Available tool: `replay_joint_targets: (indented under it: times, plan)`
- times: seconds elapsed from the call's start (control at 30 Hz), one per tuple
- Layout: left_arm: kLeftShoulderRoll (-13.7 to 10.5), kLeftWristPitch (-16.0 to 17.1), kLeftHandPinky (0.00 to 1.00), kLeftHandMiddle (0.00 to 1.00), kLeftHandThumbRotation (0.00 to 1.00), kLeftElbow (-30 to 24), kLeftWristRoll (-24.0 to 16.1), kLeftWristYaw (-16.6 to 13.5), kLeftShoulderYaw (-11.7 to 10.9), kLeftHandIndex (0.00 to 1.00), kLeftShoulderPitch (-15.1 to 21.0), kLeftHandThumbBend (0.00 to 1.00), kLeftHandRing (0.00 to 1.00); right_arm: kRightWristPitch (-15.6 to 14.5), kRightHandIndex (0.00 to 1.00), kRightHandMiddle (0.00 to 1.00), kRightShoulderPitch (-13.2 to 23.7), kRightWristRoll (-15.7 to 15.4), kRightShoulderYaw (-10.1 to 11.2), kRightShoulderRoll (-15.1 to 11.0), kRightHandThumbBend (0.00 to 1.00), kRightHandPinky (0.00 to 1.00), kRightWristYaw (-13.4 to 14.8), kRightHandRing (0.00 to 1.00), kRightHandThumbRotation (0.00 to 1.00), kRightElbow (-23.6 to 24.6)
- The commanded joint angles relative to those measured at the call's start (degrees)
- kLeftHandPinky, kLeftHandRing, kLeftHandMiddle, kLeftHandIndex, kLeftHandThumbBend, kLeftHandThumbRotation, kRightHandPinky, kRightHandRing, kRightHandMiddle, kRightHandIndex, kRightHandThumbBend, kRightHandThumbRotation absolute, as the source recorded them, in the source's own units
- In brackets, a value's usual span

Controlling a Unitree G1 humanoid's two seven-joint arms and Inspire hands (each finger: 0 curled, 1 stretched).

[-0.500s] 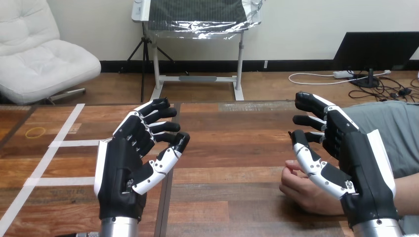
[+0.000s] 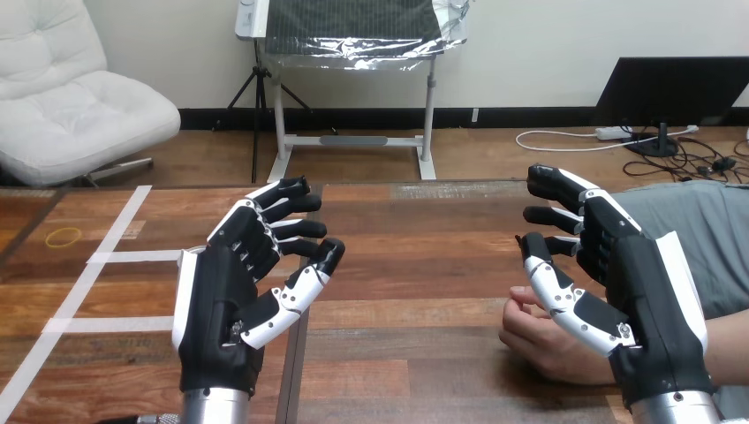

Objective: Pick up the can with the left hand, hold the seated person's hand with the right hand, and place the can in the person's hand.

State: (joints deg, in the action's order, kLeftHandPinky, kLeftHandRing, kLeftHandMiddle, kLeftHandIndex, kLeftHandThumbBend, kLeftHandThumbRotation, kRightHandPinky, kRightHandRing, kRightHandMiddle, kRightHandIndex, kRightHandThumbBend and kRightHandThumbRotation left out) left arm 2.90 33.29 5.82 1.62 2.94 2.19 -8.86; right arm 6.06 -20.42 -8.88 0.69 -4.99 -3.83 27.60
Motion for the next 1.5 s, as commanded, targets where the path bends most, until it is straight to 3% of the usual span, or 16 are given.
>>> replay_joint_targets:
  times: [0.0,0.53,0.8,1.1,1.47]
  plan:
    - [0.4,-0.1,0.53,0.67,0.1,-3.5,0.0,0.1,0.7,0.69,1.9,0.55,0.59,0.5,0.81,0.83,3.6,0.9,0.5,-0.9,0.29,0.65,-0.3,0.77,0.0,0.4]
    - [0.0,0.0,0.53,0.68,0.11,-3.5,0.0,0.5,0.6,0.69,2.1,0.54,0.6,0.9,0.8,0.81,3.7,1.0,0.8,-1.2,0.29,0.65,-0.6,0.76,0.0,-0.1]
    - [0.1,-0.3,0.55,0.68,0.05,-4.5,1.2,0.3,-0.2,0.69,2.2,0.53,0.61,1.0,0.8,0.82,3.8,1.0,1.0,-1.1,0.3,0.64,-0.6,0.77,0.0,-0.2]
    - [-1.6,1.1,0.57,0.7,0.01,-6.0,-4.1,-3.6,-3.7,0.7,3.2,0.52,0.64,0.6,0.79,0.82,3.8,1.0,0.9,-1.0,0.3,0.64,-0.6,0.77,0.0,0.1]
    - [-6.8,-4.2,0.63,0.73,0.0,-10.8,-10.7,-6.6,-8.6,0.73,3.2,0.56,0.69,0.8,0.79,0.82,4.0,1.4,1.0,-1.1,0.3,0.64,-1.0,0.77,0.0,-0.1]
